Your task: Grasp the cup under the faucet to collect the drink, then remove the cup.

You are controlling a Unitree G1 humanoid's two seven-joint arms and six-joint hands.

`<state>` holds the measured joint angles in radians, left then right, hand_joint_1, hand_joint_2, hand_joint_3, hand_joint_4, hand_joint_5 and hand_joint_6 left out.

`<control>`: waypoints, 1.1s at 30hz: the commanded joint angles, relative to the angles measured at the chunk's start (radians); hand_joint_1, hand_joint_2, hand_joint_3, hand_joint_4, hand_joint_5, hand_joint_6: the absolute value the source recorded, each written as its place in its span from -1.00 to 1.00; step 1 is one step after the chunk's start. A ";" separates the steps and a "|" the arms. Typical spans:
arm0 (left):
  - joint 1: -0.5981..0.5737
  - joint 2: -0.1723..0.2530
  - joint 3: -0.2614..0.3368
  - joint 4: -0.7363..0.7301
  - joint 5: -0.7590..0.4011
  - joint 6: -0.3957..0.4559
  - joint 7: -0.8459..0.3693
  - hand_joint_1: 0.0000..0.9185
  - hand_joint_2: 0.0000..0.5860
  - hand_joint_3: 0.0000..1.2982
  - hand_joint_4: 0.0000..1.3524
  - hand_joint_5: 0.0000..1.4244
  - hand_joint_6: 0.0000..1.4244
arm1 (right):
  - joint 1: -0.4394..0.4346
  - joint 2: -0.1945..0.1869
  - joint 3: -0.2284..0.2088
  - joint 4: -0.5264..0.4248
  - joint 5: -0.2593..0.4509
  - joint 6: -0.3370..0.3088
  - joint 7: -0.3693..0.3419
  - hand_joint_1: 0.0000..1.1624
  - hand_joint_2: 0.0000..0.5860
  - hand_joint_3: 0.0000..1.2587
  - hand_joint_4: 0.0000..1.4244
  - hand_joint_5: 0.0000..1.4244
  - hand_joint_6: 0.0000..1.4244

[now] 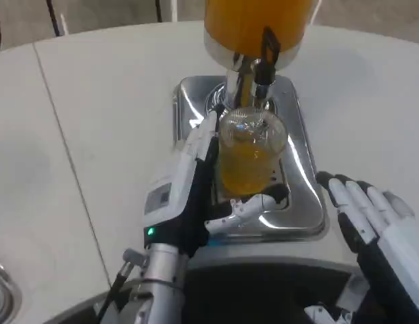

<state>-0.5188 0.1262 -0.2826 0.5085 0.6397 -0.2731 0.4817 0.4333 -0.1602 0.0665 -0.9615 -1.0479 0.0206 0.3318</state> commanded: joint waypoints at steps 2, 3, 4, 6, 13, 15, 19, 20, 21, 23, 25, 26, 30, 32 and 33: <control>-0.072 -0.034 -0.011 0.096 -0.010 -0.001 0.027 -0.51 -0.88 -1.00 -1.00 -0.91 -0.92 | 0.025 0.014 0.035 -0.009 -0.035 -0.017 0.015 0.16 0.18 -1.00 -1.00 -1.00 -1.00; -0.080 -0.035 -0.011 0.106 -0.014 -0.004 0.030 -0.51 -0.88 -1.00 -1.00 -0.90 -0.92 | 0.023 0.019 0.038 -0.004 -0.040 -0.015 0.012 0.16 0.18 -1.00 -1.00 -1.00 -1.00; -0.086 -0.037 -0.010 0.114 -0.016 -0.005 0.034 -0.51 -0.88 -1.00 -1.00 -0.90 -0.91 | 0.017 0.026 0.036 0.000 -0.032 -0.003 0.017 0.16 0.18 -1.00 -1.00 -1.00 -1.00; -0.093 -0.038 -0.012 0.123 -0.015 -0.007 0.040 -0.51 -0.88 -1.00 -1.00 -0.90 -0.91 | 0.009 0.038 0.029 0.005 -0.022 0.013 0.022 0.16 0.17 -1.00 -1.00 -1.00 -1.00; -0.121 -0.052 -0.021 0.148 0.002 0.058 0.059 -0.51 -0.87 -1.00 -1.00 -0.81 -0.80 | -0.017 0.033 0.016 0.002 -0.015 0.018 0.066 0.12 0.19 -1.00 -1.00 -1.00 -0.98; -0.127 -0.050 -0.026 0.149 0.016 0.086 0.067 -0.50 -0.88 -1.00 -1.00 -0.79 -0.79 | -0.039 0.037 0.012 0.011 -0.014 0.027 0.075 0.10 0.15 -1.00 -1.00 -1.00 -0.98; -0.130 -0.056 -0.041 0.157 0.031 0.126 0.089 -0.49 -0.88 -1.00 -1.00 -0.74 -0.72 | -0.075 0.031 -0.005 0.019 0.006 0.052 0.110 0.09 0.15 -1.00 -1.00 -1.00 -0.98; -0.129 -0.058 -0.045 0.158 0.032 0.132 0.096 -0.48 -0.88 -1.00 -1.00 -0.73 -0.71 | -0.078 0.029 -0.012 0.016 0.010 0.055 0.112 0.09 0.15 -1.00 -1.00 -1.00 -0.98; -0.127 -0.059 -0.050 0.157 0.033 0.135 0.104 -0.47 -0.89 -1.00 -1.00 -0.72 -0.70 | -0.082 0.029 -0.019 0.013 0.016 0.061 0.119 0.09 0.16 -1.00 -1.00 -1.00 -0.98; -0.118 -0.064 -0.064 0.152 0.044 0.140 0.124 -0.46 -0.89 -1.00 -1.00 -0.70 -0.69 | -0.082 0.028 -0.028 0.008 0.020 0.062 0.120 0.08 0.15 -1.00 -1.00 -1.00 -0.96; -0.113 -0.071 -0.074 0.152 0.052 0.145 0.137 -0.46 -0.89 -1.00 -1.00 -0.68 -0.68 | -0.080 0.032 -0.032 0.005 0.024 0.068 0.124 0.08 0.16 -1.00 -1.00 -1.00 -0.96; -0.112 -0.074 -0.077 0.154 0.054 0.147 0.142 -0.46 -0.89 -1.00 -1.00 -0.68 -0.68 | -0.079 0.031 -0.032 0.006 0.024 0.069 0.128 0.08 0.16 -1.00 -1.00 -1.00 -0.96; -0.116 -0.086 -0.093 0.160 0.058 0.146 0.161 -0.45 -0.88 -1.00 -1.00 -0.65 -0.66 | -0.079 0.033 -0.031 0.009 0.021 0.075 0.132 0.07 0.16 -1.00 -1.00 -1.00 -0.94; -0.119 -0.092 -0.105 0.161 0.064 0.151 0.172 -0.45 -0.88 -1.00 -1.00 -0.64 -0.65 | -0.082 0.040 -0.030 0.012 0.021 0.084 0.132 0.06 0.15 -1.00 -1.00 -1.00 -0.94; -0.121 -0.095 -0.110 0.164 0.065 0.155 0.176 -0.45 -0.89 -1.00 -1.00 -0.64 -0.65 | -0.082 0.042 -0.028 0.013 0.019 0.085 0.130 0.06 0.16 -1.00 -1.00 -1.00 -0.94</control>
<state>-0.6415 0.0569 -0.3698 0.6585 0.6820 -0.1284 0.6380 0.3468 -0.1264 0.0410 -0.9478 -1.0324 0.0926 0.4595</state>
